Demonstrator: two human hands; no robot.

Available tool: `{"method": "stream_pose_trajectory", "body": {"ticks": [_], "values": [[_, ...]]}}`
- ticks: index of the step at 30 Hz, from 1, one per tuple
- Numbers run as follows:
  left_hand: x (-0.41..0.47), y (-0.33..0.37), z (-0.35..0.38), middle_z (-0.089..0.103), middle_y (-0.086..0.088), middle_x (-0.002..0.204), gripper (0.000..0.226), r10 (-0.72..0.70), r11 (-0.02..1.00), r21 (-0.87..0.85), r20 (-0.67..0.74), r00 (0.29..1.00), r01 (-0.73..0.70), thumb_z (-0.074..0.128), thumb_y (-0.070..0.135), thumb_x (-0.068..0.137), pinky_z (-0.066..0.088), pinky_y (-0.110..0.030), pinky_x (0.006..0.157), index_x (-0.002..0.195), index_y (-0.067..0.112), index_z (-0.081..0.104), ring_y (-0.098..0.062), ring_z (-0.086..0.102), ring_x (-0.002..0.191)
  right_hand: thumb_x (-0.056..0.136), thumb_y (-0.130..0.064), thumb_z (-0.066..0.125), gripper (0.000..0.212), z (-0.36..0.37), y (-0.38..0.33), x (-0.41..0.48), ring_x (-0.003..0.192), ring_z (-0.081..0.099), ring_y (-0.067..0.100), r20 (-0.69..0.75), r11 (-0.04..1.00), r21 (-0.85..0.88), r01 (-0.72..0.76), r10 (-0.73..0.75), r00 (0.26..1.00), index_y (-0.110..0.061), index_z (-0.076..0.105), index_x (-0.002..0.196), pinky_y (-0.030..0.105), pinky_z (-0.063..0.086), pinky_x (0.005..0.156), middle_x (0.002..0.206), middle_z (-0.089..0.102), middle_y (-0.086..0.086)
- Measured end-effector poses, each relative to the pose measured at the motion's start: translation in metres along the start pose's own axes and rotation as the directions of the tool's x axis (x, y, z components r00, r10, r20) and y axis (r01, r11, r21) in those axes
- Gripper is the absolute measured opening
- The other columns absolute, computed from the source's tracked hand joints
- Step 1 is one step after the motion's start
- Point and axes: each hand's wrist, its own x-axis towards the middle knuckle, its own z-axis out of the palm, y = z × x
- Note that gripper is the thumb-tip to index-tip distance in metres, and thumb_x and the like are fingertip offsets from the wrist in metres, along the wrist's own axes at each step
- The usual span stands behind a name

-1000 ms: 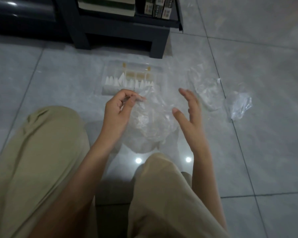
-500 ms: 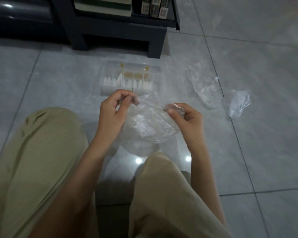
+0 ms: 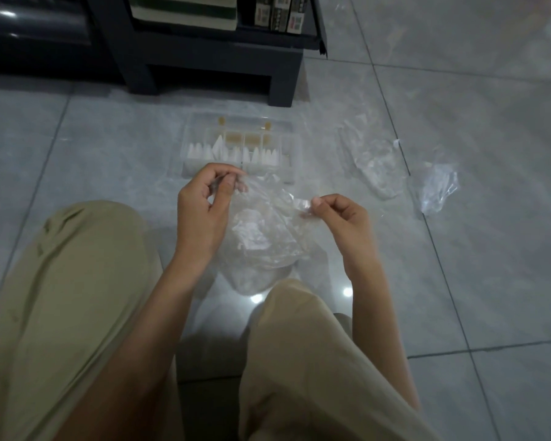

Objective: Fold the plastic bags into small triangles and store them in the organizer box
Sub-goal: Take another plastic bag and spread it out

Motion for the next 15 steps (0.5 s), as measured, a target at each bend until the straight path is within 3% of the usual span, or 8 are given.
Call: {"method": "stream_pose_trajectory", "body": {"ticks": [5, 11, 15], "values": [[-0.001, 0.000, -0.003, 0.061, 0.015, 0.075, 0.023, -0.029, 0.998, 0.054, -0.023, 0.999, 0.030, 0.051, 0.006, 0.097, 0.042, -0.010, 0.066, 0.090, 0.024, 0.062, 0.005, 0.057, 0.067, 0.094, -0.008, 0.059, 0.014, 0.008, 0.000, 0.005, 0.073, 0.065, 0.004, -0.194, 0.990, 0.092, 0.110, -0.090, 0.977, -0.017, 0.062, 0.083, 0.020, 0.048, 0.073, 0.072, 0.070, -0.010], [-0.002, -0.004, -0.006, 0.059, 0.017, 0.075, 0.014, -0.008, 0.987, 0.163, 0.037, 0.999, 0.001, 0.052, 0.011, 0.098, 0.039, -0.008, 0.060, 0.092, 0.019, 0.063, 0.005, 0.054, 0.063, 0.096, -0.010, 0.055, 0.021, 0.017, 0.002, 0.011, 0.046, 0.039, 0.005, -0.307, 0.965, -0.133, 0.226, -0.257, 0.916, -0.023, 0.052, 0.080, 0.016, 0.034, 0.049, 0.052, 0.045, -0.005], [0.000, -0.008, -0.004, 0.060, 0.021, 0.080, 0.014, 0.006, 0.979, 0.202, 0.092, 0.996, -0.024, 0.053, 0.013, 0.097, 0.041, -0.009, 0.063, 0.094, 0.021, 0.064, 0.005, 0.058, 0.070, 0.093, -0.017, 0.061, 0.020, 0.008, -0.001, 0.025, 0.044, 0.040, 0.006, -0.321, 0.941, -0.249, 0.228, -0.302, 0.897, -0.029, 0.056, 0.078, 0.022, 0.034, 0.050, 0.048, 0.047, -0.010]]}}
